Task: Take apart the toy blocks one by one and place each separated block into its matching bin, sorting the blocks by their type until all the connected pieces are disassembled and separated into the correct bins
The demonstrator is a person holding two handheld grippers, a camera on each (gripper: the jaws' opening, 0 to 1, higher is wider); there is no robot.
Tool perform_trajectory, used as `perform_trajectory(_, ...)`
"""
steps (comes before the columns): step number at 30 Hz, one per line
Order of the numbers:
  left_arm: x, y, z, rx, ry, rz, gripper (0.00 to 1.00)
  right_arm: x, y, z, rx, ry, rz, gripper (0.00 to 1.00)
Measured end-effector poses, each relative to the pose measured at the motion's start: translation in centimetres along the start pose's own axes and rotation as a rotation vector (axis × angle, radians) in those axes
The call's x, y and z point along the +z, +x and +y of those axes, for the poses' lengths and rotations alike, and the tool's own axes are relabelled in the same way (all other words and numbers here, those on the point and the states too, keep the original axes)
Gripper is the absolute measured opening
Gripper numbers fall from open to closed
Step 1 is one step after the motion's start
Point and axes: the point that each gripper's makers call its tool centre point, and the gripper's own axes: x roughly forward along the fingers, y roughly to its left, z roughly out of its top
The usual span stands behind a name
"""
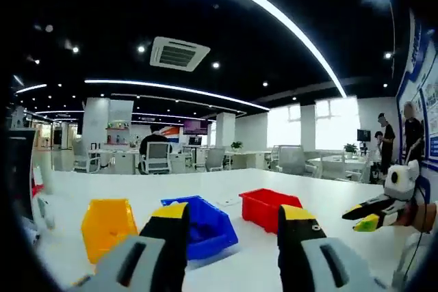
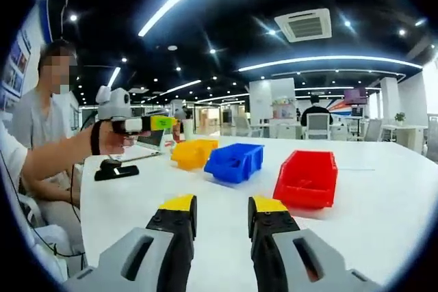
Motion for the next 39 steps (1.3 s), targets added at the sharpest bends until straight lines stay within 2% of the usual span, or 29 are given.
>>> perform_trajectory(4,0.8,-3.9,-0.5,-0.028,-0.031,-0.037,0.51,0.0,-0.1,0.4,0.004,-0.003,0.003,0.31)
perform_trajectory(7,0.7,-6.1,-0.5,-0.02,-0.045,-0.066,0.48,-0.1,-0.4,0.6,0.008,-0.011,0.006,0.31)
perform_trajectory(11,0.1,-8.0,0.0,0.01,-0.05,-0.081,0.42,0.0,-0.7,0.6,0.008,-0.012,0.001,0.3)
perform_trajectory(13,0.5,-8.7,0.2,0.026,-0.084,-0.129,0.39,-0.1,-0.9,0.6,0.003,-0.005,-0.001,0.3)
perform_trajectory(15,0.2,-9.3,0.0,0.021,-0.095,-0.126,0.37,-0.3,-1.1,0.5,-0.002,0.001,0.007,0.3)
perform_trajectory(20,-0.8,-9.8,-0.2,0.037,-0.086,-0.097,0.37,-0.6,-1.7,0.0,-0.017,0.001,0.015,0.3)
perform_trajectory(26,-2.4,-9.8,-0.3,0.056,-0.071,-0.032,0.45,0.7,-2.2,-0.3,-0.034,-0.033,-0.009,0.3)
perform_trajectory(33,-4.0,-9.6,-0.5,0.063,-0.018,0.03,0.45,2.6,-2.7,-0.5,-0.051,-0.067,-0.044,0.38)
perform_trajectory(39,-4.9,-9.4,-0.6,0.056,-0.013,0.068,0.45,2.8,-2.9,-0.2,-0.05,-0.066,-0.031,0.39)
